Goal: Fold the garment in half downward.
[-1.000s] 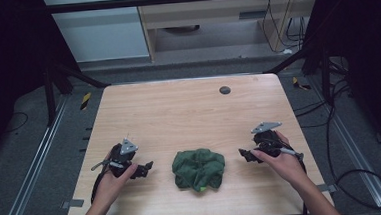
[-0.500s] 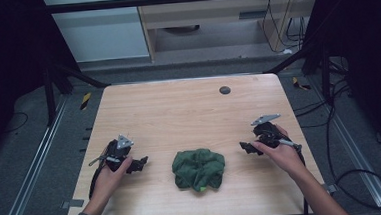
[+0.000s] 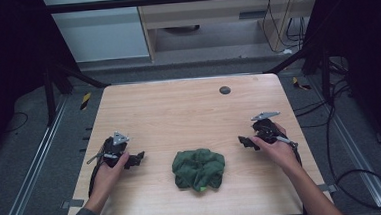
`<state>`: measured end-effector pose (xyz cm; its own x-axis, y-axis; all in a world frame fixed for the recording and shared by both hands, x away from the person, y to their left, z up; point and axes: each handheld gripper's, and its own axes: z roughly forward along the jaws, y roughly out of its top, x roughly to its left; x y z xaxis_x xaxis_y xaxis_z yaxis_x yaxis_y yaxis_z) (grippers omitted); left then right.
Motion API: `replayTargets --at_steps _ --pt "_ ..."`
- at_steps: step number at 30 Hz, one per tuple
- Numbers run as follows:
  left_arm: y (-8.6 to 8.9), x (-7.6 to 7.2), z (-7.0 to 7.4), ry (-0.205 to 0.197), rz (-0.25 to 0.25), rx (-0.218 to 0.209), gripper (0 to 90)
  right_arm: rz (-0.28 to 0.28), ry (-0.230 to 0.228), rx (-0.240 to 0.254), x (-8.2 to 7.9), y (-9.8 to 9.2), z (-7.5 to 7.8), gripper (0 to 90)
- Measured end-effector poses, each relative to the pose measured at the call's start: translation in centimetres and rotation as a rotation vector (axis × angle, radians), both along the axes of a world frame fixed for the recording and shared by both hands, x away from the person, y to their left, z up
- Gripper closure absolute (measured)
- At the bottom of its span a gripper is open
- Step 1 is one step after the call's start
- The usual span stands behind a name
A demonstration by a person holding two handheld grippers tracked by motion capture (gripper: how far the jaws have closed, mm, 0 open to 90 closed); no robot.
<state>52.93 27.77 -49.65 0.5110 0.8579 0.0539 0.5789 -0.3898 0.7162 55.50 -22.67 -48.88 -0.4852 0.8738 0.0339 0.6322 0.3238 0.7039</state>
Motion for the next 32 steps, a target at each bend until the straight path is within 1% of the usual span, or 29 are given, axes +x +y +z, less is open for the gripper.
replayTargets --at_steps 4,6,10,11,12,13,15,18,20,23,24,25,26,27,29,30,31,32 --pt "0.3 0.3 -0.2 0.003 0.019 -0.01 5.6 -0.041 -0.018 0.01 0.4 -0.4 -0.1 10.9" --pt "0.3 0.5 -0.4 0.009 0.027 -0.014 5.6 -0.06 -0.017 0.021 0.6 -0.7 -0.2 10.9" --pt "0.3 0.8 -0.8 0.017 0.037 -0.022 5.6 -0.094 -0.018 0.02 1.0 -1.0 -0.7 10.6" --pt "0.4 0.9 -0.8 0.018 0.036 -0.019 5.6 -0.098 -0.019 0.019 1.1 -1.1 -0.8 10.6" --pt "0.3 1.0 -0.9 0.02 0.039 -0.024 5.6 -0.103 -0.022 0.017 1.1 -1.1 -0.9 10.6" --pt "0.4 1.0 -1.0 0.021 0.035 -0.024 4.8 -0.105 -0.016 0.02 1.2 -1.1 -0.9 10.6" --pt "0.4 1.1 -1.0 0.014 0.035 -0.026 4.9 -0.111 -0.02 0.012 1.2 -1.1 -1.1 10.7" --pt "0.4 1.1 -1.1 0.01 0.035 -0.028 4.0 -0.112 -0.008 0.024 1.3 -0.9 -1.6 9.4" --pt "0.3 1.1 -1.1 0.009 0.038 -0.034 3.8 -0.118 -0.016 0.016 1.3 -0.6 -1.8 9.0" --pt "0.3 1.2 -1.1 0.01 0.034 -0.027 3.2 -0.122 -0.052 -0.012 1.3 0.0 -2.2 5.0" --pt "0.3 1.2 -1.1 0.014 0.038 -0.023 2.4 -0.128 -0.05 -0.021 1.4 0.2 -2.2 4.0" --pt "0.3 1.2 -1.1 0.018 0.054 -0.022 1.6 -0.138 -0.046 -0.02 1.4 0.3 -2.2 3.3" --pt "0.2 1.2 -1.1 0.02 0.067 -0.025 0.0 -0.166 -0.04 -0.019 1.3 0.4 -2.2 0.8" --pt "0.2 1.2 -1.1 0.022 0.071 -0.028 0.0 -0.192 -0.036 -0.023 1.3 0.5 -2.3 0.2" --pt "0.2 1.2 -1.2 0.022 0.073 -0.03 0.0 -0.224 -0.037 -0.022 1.1 0.7 -2.3 0.2" --pt "0.2 1.2 -1.2 0.022 0.073 -0.031 0.0 -0.262 -0.037 -0.022 0.8 0.9 -2.3 0.2" --pt "0.2 1.2 -1.2 0.022 0.073 -0.031 0.0 -0.289 -0.038 -0.027 0.6 1.0 -2.3 0.2" --pt "0.2 1.2 -1.2 0.022 0.073 -0.031 0.0 -0.313 -0.035 -0.021 0.4 1.2 -2.3 0.2"
